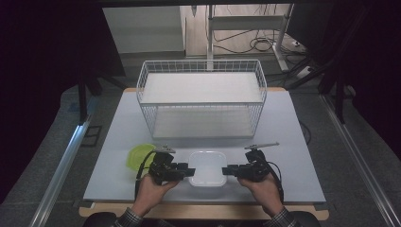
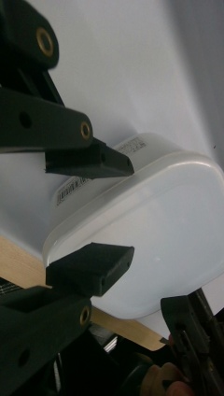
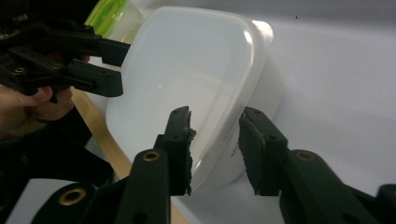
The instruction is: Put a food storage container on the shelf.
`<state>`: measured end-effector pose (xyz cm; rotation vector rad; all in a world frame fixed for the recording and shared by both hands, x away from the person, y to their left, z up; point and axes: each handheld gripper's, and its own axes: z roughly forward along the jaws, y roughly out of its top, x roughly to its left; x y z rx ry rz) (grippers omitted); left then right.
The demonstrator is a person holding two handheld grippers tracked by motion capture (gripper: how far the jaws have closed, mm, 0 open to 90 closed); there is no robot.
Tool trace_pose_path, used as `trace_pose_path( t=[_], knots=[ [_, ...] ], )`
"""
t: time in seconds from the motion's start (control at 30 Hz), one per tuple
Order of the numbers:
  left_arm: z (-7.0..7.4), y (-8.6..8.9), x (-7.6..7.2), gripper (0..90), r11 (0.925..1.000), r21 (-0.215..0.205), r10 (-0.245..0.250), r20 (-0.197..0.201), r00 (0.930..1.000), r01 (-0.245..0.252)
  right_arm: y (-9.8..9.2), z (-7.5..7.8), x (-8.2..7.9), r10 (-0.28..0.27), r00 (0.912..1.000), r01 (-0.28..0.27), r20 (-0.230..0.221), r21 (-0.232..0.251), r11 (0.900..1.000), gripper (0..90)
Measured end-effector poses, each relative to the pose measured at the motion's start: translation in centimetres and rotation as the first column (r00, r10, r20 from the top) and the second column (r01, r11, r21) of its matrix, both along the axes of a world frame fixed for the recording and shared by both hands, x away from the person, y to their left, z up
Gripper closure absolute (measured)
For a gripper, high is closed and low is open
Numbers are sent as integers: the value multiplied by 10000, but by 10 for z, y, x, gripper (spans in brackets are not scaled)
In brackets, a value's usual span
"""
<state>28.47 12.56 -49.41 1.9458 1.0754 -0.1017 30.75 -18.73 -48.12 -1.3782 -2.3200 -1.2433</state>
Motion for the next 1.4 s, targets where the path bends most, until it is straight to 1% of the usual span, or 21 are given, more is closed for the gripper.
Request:
trace_pose_path(
  t=[0.03, 0.1, 0.2, 0.3, 0.37, 0.4, 0.43, 0.57, 0.6, 0.63, 0.73, 0.77, 0.8, 1.0, 1.07, 1.13, 1.17, 1.2, 1.23, 1.3, 1.4],
  knots=[
    [1, 1, -1, 591, 9999, -63, 122, -60, 9999, -122, 0, 0, 0, 0, 10000, 0, 0, 0, 10000, 678],
    [2, 2, -3, 653, 9994, -160, 308, -21, 9995, -308, 0, 3, -2, -109, 9997, 109, 205, -7, 9999, 719],
    [5, 2, -7, 670, 9986, -95, 528, 125, 9985, -527, 0, 4, -3, -202, 9994, 200, 286, 94, 9998, 735],
    [6, 4, -8, 707, 9969, -274, 748, 145, 9971, -744, 0, 4, -5, -355, 9983, 347, 456, 179, 9992, 761],
    [6, 5, -10, 766, 9947, -358, 974, 249, 9949, -965, -1, 5, -6, -464, 9965, 449, 689, 231, 9987, 792],
    [6, 6, -9, 775, 9940, -420, 1022, 233, 9945, -1012, 0, 5, -7, -398, 9947, 391, 951, 91, 9992, 793],
    [5, 6, -9, 777, 9933, -404, 1089, 239, 9938, -1079, 2, 6, -9, -428, 9923, 443, 1158, -108, 9990, 793],
    [4, 6, -10, 780, 9921, -277, 1236, 396, 9915, -1226, 7, 9, -12, -379, 9836, 442, 1766, -318, 9985, 794],
    [4, 5, -10, 780, 9918, -250, 1261, 440, 9910, -1251, 8, 10, -13, -344, 9781, 434, 2051, -394, 9983, 794],
    [5, 5, -10, 780, 9913, -263, 1298, 489, 9903, -1286, 8, 10, -13, -344, 9781, 434, 2051, -394, 9983, 794],
    [11, 5, -9, 780, 9908, -330, 1337, 807, 9877, -1314, 7, 15, -12, -361, 9728, 431, 2290, -256, 9987, 794],
    [11, 5, -9, 780, 9908, -330, 1337, 807, 9877, -1314, 7, 17, -12, -379, 9716, 431, 2334, -171, 9989, 794],
    [16, 7, -9, 780, 9910, -309, 1323, 998, 9862, -1299, 7, 18, -12, -388, 9701, 428, 2395, -112, 9990, 794],
    [27, 8, -4, 780, 9902, -315, 1388, 1284, 9820, -1359, 9, 30, -8, -437, 9586, 446, 2813, 33, 9990, 795],
    [32, 9, -2, 780, 9895, -322, 1439, 1373, 9800, -1408, 10, 33, -7, -444, 9577, 450, 2842, 43, 9990, 795],
    [38, 11, 0, 779, 9887, -391, 1493, 1470, 9778, -1451, 12, 40, -4, -451, 9512, 430, 3053, 137, 9990, 796],
    [41, 12, 1, 779, 9885, -392, 1501, 1531, 9767, -1458, 12, 40, -4, -451, 9512, 430, 3053, 137, 9990, 796],
    [47, 13, 2, 780, 9881, -389, 1534, 1734, 9728, -1489, 14, 45, -2, -449, 9470, 417, 3180, 170, 9990, 795],
    [47, 13, 2, 779, 9881, -389, 1534, 1734, 9728, -1489, 14, 45, -2, -449, 9470, 417, 3180, 170, 9990, 795],
    [53, 14, 3, 779, 9875, -419, 1575, 1881, 9694, -1523, 15, 54, 1, -466, 9393, 405, 3399, 252, 9989, 796],
    [64, 15, 6, 779, 9861, -450, 1658, 2179, 9618, -1598, 17, 62, 3, -487, 9317, 411, 3601, 287, 9987, 796]
  ],
)
